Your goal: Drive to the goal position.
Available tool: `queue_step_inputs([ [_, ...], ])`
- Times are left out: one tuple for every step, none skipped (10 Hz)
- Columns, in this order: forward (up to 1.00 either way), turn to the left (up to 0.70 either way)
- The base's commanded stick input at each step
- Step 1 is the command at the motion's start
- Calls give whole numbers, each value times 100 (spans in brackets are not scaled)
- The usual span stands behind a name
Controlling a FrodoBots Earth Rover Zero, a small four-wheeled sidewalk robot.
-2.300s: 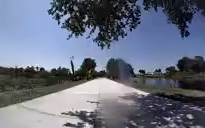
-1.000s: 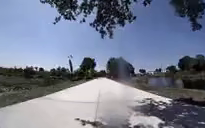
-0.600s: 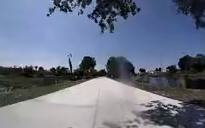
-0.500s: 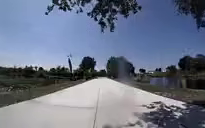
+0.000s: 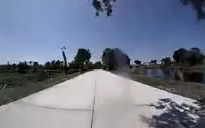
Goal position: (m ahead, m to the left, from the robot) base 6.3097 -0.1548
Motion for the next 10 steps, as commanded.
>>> queue_step_inputs([
  [70, 0],
  [70, 0],
  [70, 0],
  [70, 0],
  [70, 0],
  [70, 0],
  [70, 0],
  [70, 0],
  [70, 0],
  [70, 0],
])
